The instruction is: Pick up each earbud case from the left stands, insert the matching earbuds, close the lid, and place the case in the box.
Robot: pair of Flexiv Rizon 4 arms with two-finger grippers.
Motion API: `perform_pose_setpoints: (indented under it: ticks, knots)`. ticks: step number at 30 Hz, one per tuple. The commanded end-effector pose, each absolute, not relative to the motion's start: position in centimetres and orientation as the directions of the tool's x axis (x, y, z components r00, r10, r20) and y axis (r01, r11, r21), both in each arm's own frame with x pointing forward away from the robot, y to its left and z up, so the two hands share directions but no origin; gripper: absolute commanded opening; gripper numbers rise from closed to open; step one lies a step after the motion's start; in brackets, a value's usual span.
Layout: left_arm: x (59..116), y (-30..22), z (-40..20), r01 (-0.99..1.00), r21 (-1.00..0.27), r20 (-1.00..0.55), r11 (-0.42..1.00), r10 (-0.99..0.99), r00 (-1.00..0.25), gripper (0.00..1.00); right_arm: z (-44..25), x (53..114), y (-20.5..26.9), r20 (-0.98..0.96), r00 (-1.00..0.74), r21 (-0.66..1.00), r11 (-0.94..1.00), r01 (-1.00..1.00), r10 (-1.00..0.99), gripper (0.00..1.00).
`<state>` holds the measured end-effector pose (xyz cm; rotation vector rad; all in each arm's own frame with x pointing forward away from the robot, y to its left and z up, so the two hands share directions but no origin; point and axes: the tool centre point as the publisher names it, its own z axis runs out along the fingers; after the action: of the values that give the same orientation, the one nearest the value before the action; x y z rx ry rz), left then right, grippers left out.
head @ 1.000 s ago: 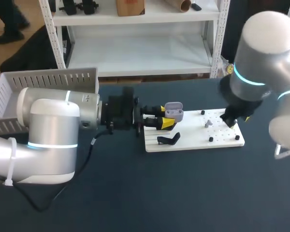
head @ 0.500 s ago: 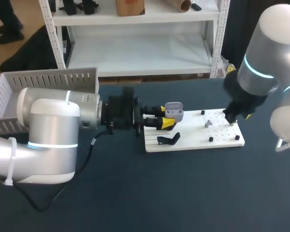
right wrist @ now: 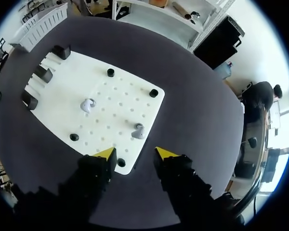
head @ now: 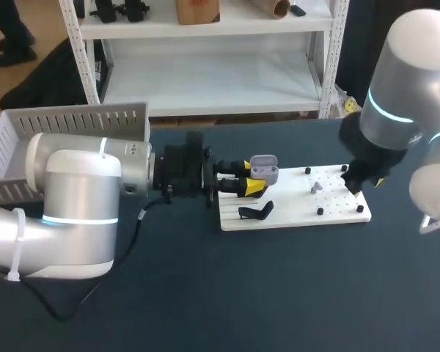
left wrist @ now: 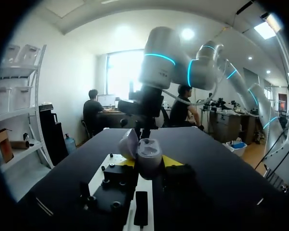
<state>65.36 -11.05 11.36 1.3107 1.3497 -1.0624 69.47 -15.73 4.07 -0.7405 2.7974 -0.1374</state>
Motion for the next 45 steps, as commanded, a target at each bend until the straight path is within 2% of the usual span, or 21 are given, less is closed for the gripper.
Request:
perform_pose_setpoints:
  ticks: [1, 16, 30, 37, 45]
  knots:
    - [65.2, -11.0, 11.3, 0.998, 0.029, -0.984, 0.056, 0.177, 0.019, 0.00, 3.3, 70.0, -15.7, -0.191, -0.844, -0.150, 0.864, -0.480, -0.502, 0.49]
    - [65.2, -11.0, 11.3, 0.998, 0.029, -0.984, 0.056, 0.177, 0.019, 0.00, 2.7, 70.9, -14.8, -0.162, -0.844, -0.163, 0.857, -0.489, -0.512, 0.54]
    - [65.2, -11.0, 11.3, 0.998, 0.029, -0.984, 0.056, 0.177, 0.019, 0.00, 2.6, 71.4, -15.1, -0.144, -0.849, -0.175, 0.857, -0.484, -0.508, 0.45]
    - [65.2, -11.0, 11.3, 0.998, 0.029, -0.984, 0.056, 0.177, 0.019, 0.00, 2.4, 71.5, -15.3, -0.143, -0.858, -0.179, 0.866, -0.467, -0.493, 0.37]
    - [65.2, -11.0, 11.3, 0.998, 0.029, -0.984, 0.056, 0.177, 0.019, 0.00, 2.3, 71.7, -15.1, -0.141, -0.859, -0.181, 0.866, -0.466, -0.492, 0.35]
